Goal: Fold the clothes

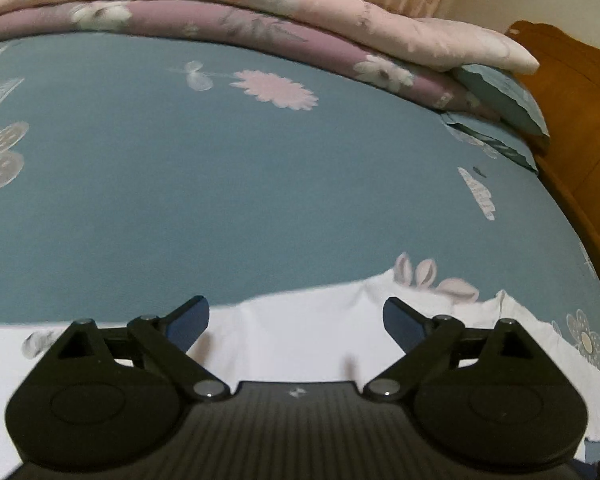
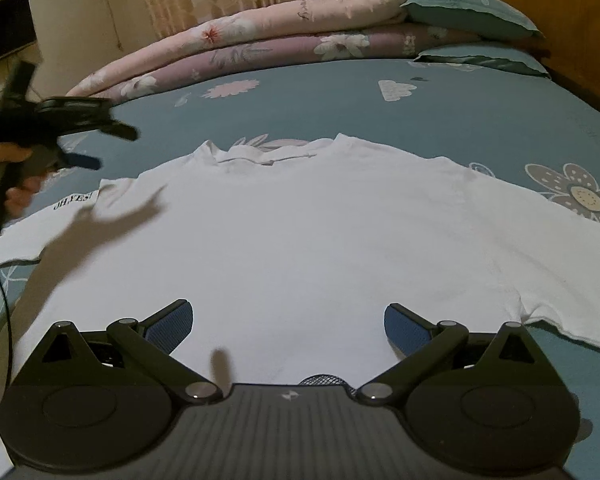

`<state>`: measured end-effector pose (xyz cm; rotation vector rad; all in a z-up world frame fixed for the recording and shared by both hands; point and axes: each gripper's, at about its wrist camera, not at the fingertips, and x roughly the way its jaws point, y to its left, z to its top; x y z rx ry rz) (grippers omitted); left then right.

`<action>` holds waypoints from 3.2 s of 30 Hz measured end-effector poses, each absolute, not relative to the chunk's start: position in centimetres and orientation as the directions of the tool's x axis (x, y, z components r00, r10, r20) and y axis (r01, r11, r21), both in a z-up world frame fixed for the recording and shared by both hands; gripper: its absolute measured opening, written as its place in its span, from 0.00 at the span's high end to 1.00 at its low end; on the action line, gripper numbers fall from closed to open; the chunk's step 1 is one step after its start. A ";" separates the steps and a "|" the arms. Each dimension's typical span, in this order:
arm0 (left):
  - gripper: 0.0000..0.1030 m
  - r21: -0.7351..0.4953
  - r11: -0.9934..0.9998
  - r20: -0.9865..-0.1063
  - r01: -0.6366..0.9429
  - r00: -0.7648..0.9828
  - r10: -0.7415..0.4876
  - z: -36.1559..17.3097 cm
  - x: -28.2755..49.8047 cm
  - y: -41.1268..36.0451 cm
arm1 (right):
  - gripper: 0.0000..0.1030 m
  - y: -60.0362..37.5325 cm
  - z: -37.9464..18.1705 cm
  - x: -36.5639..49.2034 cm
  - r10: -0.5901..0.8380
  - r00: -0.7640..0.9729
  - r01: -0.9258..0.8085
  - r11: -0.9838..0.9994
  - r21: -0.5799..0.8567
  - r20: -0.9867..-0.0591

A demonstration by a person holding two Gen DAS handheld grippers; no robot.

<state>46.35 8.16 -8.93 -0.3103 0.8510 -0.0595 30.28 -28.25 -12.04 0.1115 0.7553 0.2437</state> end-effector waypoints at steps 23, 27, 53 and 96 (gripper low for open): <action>0.09 -0.397 0.889 -0.725 -0.230 0.672 -0.150 -11.9 44.3 15.2 | 0.00 -27.7 -12.9 30.7 0.255 0.681 -0.185 0.967 0.176 -0.686; 0.08 -0.413 0.873 -0.714 -0.261 0.687 -0.133 -13.5 44.2 16.7 | 0.00 -27.5 -13.1 30.7 0.254 0.677 -0.189 0.967 0.170 -0.691; 0.08 -0.206 0.943 -0.744 -0.263 0.668 0.024 -12.8 33.4 15.8 | 0.00 -26.0 -14.1 30.7 0.177 0.691 -0.197 0.979 0.052 -0.701; 0.05 -0.182 0.983 -0.770 0.000 0.621 -0.143 -5.5 29.6 0.5 | 0.00 -27.1 -10.3 29.2 0.340 0.632 -0.221 0.940 0.259 -0.696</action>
